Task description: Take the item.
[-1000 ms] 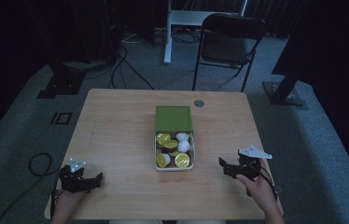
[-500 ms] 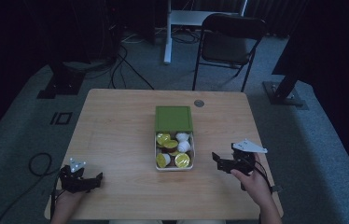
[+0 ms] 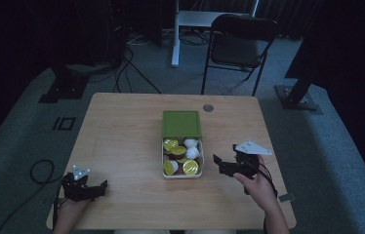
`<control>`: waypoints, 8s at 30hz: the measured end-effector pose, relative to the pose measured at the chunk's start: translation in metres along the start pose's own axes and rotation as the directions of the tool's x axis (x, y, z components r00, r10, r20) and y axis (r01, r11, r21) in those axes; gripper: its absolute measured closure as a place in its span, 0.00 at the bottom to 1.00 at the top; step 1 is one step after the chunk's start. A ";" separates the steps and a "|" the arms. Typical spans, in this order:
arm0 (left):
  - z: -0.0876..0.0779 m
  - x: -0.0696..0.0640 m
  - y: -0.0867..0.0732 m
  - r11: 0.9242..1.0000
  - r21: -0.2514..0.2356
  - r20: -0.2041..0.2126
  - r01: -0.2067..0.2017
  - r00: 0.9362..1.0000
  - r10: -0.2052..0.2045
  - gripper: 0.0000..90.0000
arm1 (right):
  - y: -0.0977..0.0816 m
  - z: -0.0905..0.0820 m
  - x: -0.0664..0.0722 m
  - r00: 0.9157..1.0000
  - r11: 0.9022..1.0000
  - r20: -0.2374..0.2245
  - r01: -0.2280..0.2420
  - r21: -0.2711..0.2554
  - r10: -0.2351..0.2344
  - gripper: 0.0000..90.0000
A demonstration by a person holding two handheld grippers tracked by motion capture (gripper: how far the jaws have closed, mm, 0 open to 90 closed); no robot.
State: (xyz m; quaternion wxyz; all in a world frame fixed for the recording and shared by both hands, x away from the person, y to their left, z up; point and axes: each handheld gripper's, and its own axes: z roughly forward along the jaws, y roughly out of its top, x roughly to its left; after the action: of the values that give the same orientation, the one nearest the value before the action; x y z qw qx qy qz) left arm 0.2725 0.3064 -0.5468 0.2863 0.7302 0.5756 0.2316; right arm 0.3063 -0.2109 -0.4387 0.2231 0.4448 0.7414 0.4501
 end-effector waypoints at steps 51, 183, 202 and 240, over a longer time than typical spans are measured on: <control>0.000 0.000 0.000 1.000 -0.001 0.000 0.001 1.000 -0.001 0.00 | 0.019 0.061 0.088 0.975 0.996 -0.204 0.091 0.007 -0.087 0.15; 0.000 0.000 0.000 1.000 0.000 0.000 0.000 1.000 0.000 0.00 | 0.016 0.053 -0.023 0.992 0.989 0.075 -0.095 -0.116 0.105 0.63; 0.000 0.000 0.000 1.000 0.000 0.000 0.000 1.000 0.000 0.00 | 0.006 0.091 -0.048 0.976 0.984 0.152 -0.141 -0.109 0.157 0.63; 0.000 0.000 0.000 1.000 0.000 0.000 0.000 1.000 0.000 0.00 | -0.025 0.150 -0.090 0.945 0.970 0.241 -0.239 0.052 0.220 0.63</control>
State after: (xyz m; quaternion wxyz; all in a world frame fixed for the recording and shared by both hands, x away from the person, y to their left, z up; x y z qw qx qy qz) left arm 0.2725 0.3064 -0.5468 0.2863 0.7300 0.5757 0.2316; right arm 0.4501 -0.2228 -0.5409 0.2368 0.5865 0.6706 0.3876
